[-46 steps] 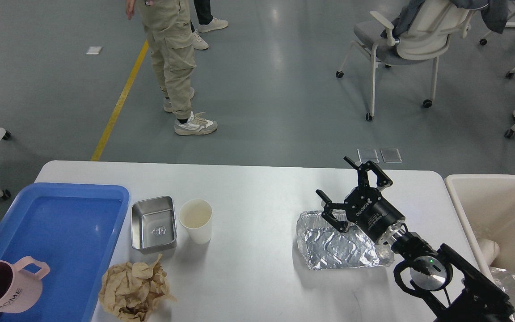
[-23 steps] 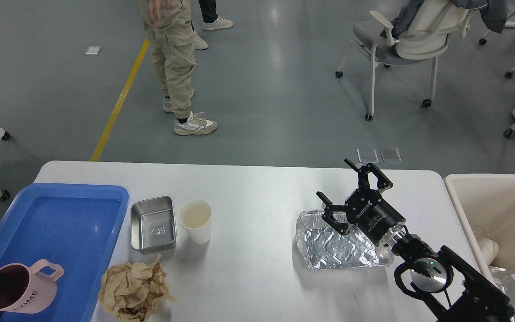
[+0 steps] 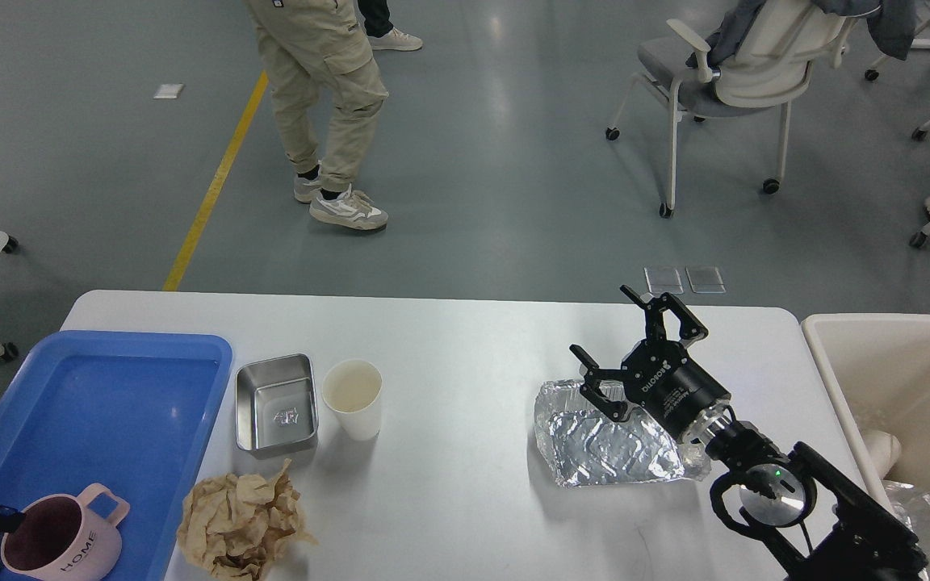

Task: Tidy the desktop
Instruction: 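Release the pink mug in the tray and raise the left gripper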

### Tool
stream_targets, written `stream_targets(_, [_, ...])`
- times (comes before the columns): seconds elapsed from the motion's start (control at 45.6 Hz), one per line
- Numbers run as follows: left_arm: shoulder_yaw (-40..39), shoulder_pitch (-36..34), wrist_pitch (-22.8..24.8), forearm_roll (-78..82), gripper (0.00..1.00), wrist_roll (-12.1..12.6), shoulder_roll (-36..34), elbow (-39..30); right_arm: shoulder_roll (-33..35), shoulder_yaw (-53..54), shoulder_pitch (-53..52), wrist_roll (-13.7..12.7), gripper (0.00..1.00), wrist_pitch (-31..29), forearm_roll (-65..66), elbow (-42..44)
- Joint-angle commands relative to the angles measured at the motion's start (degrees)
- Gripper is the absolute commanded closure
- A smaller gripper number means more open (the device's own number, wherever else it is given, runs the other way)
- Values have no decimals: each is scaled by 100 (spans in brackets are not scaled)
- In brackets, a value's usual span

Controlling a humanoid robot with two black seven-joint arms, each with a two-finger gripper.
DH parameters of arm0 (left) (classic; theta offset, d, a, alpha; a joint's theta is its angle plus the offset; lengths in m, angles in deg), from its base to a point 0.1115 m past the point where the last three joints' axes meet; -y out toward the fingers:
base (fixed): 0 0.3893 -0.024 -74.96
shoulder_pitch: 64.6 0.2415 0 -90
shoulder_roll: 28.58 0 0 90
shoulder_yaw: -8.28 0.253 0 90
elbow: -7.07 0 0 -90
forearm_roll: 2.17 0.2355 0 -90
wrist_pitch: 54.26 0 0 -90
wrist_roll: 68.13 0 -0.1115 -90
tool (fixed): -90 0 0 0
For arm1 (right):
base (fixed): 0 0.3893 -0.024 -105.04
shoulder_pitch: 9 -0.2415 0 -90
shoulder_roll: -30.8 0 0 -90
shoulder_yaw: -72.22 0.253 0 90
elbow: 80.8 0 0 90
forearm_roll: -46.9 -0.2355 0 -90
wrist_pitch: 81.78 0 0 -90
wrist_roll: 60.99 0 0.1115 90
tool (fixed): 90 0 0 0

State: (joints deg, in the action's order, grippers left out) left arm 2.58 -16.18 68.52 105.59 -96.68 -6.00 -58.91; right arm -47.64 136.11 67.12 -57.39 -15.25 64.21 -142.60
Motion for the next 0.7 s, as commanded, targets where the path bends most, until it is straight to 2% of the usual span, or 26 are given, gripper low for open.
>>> stream_targets(0.0, [-10, -8, 17, -289, 36, -10, 1, 60, -4, 0, -1, 0, 0, 0, 0, 1])
stream_targets(0.11, [-80, -78, 97, -694, 21, -10, -25, 60, -4, 0, -10, 0, 0, 9, 0, 10])
stream_targets(0.219, [-150, -219, 202, -1413, 15, -71, -87, 24, -4, -9, -36, 0, 0, 18, 0, 10])
stream_targets(0.307, [-300, -509, 535, -2239, 9, -98, -157, 7, -5, -9, -45, -8, 0, 18, 0, 10])
stream_targets(0.373, [-449, -798, 738, -2811, 4, 7, -280, 16, 4, -9, -45, -8, 0, 18, 0, 1])
stream_targets(0.439, [-581, -1010, 764, -3216, 3, 104, -245, 33, 4, -9, -37, -8, 0, 27, 0, 1])
stream_targets(0.548, [-836, -1081, 659, -3656, 3, 525, 0, 33, 4, -35, -28, -8, 0, 27, 9, 1])
stream_targets(0.68, [-1021, -1010, 501, -4121, 3, 1377, 387, -11, 13, -79, -10, -8, 0, 53, 0, 1])
